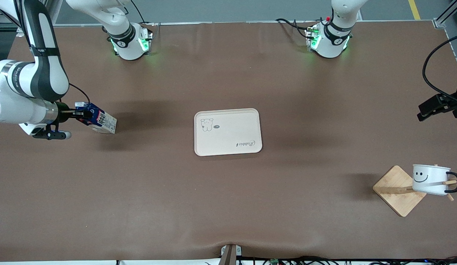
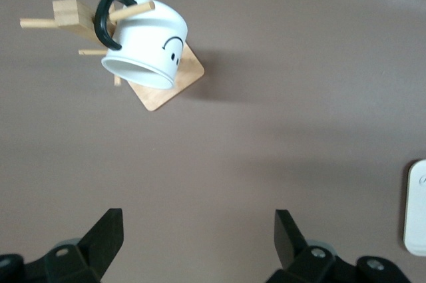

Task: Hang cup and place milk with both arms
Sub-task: 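Raise the left gripper away from the hung mug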

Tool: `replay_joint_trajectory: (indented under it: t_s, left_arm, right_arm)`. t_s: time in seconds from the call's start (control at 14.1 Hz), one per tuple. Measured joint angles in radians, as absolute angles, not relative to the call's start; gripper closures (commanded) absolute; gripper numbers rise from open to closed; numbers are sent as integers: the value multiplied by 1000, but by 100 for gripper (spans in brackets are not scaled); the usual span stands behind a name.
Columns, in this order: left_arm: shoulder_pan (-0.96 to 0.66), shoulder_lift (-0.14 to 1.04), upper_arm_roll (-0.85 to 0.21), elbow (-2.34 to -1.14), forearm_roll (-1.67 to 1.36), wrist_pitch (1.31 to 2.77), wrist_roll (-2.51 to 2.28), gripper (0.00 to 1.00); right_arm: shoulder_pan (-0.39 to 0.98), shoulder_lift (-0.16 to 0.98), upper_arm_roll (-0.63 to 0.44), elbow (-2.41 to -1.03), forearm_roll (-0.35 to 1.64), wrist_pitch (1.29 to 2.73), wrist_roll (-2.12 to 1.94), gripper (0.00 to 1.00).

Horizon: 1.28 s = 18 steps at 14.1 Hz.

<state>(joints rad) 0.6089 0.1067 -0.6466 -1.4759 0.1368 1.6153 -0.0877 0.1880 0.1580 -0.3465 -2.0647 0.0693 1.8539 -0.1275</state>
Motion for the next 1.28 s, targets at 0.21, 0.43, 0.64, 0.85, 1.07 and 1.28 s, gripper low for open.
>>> replay_joint_trajectory:
  t_s: [0.21,0.43,0.64,0.85,1.07,1.28]
  left_arm:
    - [372,74,-399,-1477,81,1564,-43,0]
    - [192,45,-141,-1488,20,1553,50,0]
    - [72,23,-40,-1507,17,1546,14,0]
    - [14,21,-31,-1516,18,1543,-61,0]
    - [10,21,-32,-1520,18,1543,-69,0]
    - [9,17,-36,-1520,18,1543,-69,0]
  right_arm:
    - [188,158,-349,-2076,69,1858,-128,0]
    - [188,158,-353,-2084,69,1864,-128,0]
    - [188,158,-356,-2084,69,1865,-128,0]
    - [187,158,-356,-2084,69,1865,-128,0]
    - [187,158,-356,-2084,69,1865,-128,0]
    - [188,158,-354,-2085,69,1860,-128,0]
